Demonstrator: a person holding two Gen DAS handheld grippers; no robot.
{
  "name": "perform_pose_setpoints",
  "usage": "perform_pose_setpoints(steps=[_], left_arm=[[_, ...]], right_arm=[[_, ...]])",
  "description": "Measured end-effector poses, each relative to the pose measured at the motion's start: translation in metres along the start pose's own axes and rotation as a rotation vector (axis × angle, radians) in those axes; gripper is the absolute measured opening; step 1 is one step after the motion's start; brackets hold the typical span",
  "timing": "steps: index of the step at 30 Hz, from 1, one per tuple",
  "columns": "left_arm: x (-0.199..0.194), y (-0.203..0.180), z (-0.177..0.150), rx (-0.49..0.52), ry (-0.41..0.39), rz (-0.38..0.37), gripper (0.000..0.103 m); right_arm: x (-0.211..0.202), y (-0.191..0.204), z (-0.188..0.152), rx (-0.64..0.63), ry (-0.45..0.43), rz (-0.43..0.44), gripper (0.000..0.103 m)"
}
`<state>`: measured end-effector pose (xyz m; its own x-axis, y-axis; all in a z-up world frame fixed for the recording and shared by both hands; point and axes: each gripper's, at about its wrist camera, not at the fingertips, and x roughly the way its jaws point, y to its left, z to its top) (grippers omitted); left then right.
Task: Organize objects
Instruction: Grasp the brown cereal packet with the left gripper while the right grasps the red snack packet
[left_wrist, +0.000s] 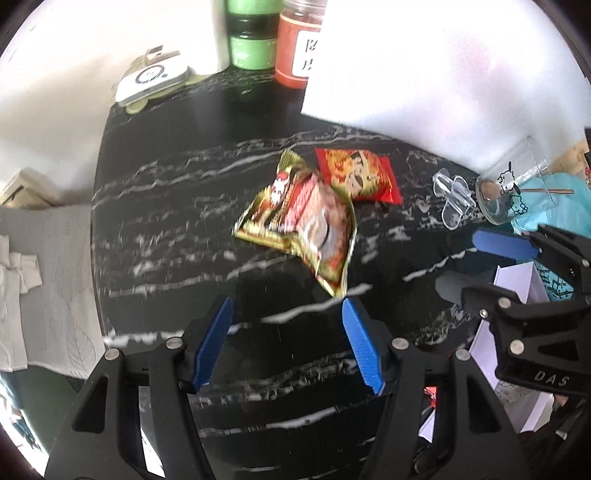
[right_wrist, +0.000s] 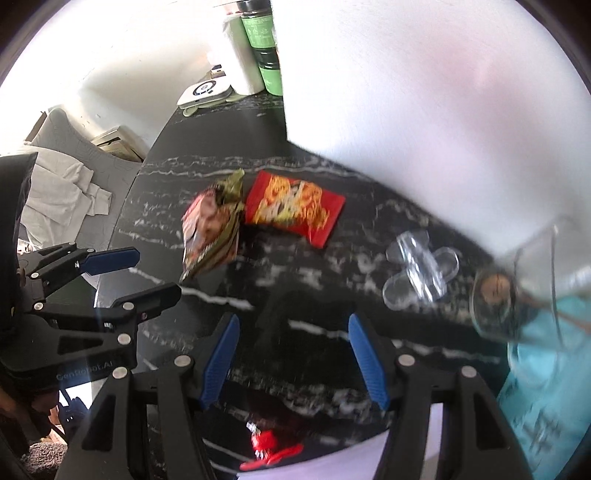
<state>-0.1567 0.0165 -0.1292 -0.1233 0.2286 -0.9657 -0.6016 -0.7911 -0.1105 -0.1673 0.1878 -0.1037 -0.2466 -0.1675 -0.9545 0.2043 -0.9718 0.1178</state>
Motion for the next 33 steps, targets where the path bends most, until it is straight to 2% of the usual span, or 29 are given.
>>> perform_pose_setpoints(steps=[7,14,18,28,33], left_arm=[[0.001,-0.002,0.02,0.065,-0.04,-0.024,0.063],[-0.006,0.006,0.04,0.063,-0.082,-0.007,0.063],[-0.004,0.012,0.049,0.07,-0.107,-0.018,0.068],[0.024,0.011,0.064,0.111,-0.042,-0.123,0.07],[0.041,0.01,0.068,0.098,-0.014,-0.165,0.071]], right_arm=[[0.012,-0.005,0.023,-0.041,-0.011,-0.003,0.064],[0.026,-0.01,0.046,-0.112,-0.004,0.021,0.066],[0.035,-0.008,0.057,-0.156,0.009,0.039,0.066],[0.057,0.004,0.07,-0.27,0.034,0.035,0.066],[0.07,0.004,0.069,-0.327,0.049,-0.013,0.066]])
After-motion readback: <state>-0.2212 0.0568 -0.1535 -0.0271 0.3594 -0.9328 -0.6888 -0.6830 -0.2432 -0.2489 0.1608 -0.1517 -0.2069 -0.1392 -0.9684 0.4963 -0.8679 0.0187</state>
